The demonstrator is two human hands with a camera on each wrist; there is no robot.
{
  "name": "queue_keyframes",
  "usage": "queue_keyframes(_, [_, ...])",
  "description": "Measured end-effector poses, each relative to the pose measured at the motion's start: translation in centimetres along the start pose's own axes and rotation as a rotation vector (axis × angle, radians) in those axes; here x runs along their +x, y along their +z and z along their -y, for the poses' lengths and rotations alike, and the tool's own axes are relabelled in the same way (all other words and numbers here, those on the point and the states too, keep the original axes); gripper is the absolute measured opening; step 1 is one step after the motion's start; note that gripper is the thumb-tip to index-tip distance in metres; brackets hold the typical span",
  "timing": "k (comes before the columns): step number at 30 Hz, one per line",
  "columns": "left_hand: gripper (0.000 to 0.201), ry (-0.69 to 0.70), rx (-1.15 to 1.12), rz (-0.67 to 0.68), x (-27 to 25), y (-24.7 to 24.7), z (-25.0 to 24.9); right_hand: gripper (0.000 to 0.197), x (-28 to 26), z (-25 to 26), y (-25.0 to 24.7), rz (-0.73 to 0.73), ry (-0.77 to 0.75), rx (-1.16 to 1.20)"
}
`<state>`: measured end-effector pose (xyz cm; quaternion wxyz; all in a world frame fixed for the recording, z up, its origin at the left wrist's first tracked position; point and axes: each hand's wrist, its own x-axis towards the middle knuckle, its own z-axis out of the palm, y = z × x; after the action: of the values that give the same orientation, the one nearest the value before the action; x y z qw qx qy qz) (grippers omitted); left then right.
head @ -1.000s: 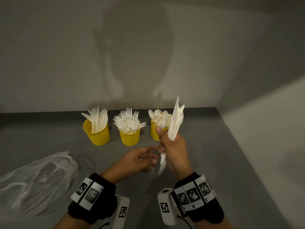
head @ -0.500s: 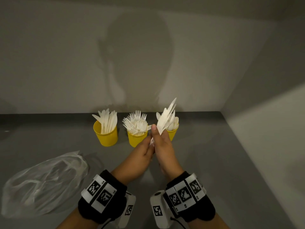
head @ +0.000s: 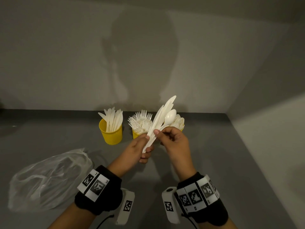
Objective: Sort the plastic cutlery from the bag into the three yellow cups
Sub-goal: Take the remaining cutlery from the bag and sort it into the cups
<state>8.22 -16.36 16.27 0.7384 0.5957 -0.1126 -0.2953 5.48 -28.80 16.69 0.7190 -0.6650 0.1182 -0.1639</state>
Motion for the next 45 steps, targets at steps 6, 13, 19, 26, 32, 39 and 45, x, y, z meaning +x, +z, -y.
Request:
queue_keyframes(6, [0.017, 0.012, 0.160, -0.045, -0.6, -0.5, 0.9, 0.012, 0.1, -0.4, -0.2, 0.073, 0.081, 0.063])
queue_keyframes(13, [0.017, 0.002, 0.103, -0.195, 0.1, -1.0, 2.5, 0.004, 0.6, -0.9, -0.8, 0.067, 0.214, 0.223])
queue_keyframes(19, [0.023, 0.080, 0.106, -0.402, 1.1, -4.0, 3.2, 0.010, 4.6, 0.3, -3.5, -0.193, -0.011, 0.029])
queue_keyframes(26, [0.025, 0.016, 0.056, -0.374, 1.6, -5.6, 2.5, 0.011, 11.6, -2.8, -4.9, -0.254, -0.152, -0.565])
queue_keyframes(32, [0.028, -0.062, -0.067, -0.283, 2.6, -5.3, 1.9, 0.025, 13.6, -6.5, -4.3, -0.115, -0.131, -1.125])
queue_keyframes(39, [0.032, -0.016, 0.056, -0.267, 2.3, -5.1, 1.6, 0.028, 14.1, -6.5, -5.1, -0.078, -0.045, -1.108])
queue_keyframes(45, [0.023, 0.056, 0.146, -0.227, 2.3, -5.5, 2.1, 0.018, 13.9, -5.7, -5.0, -0.141, -0.057, -1.124])
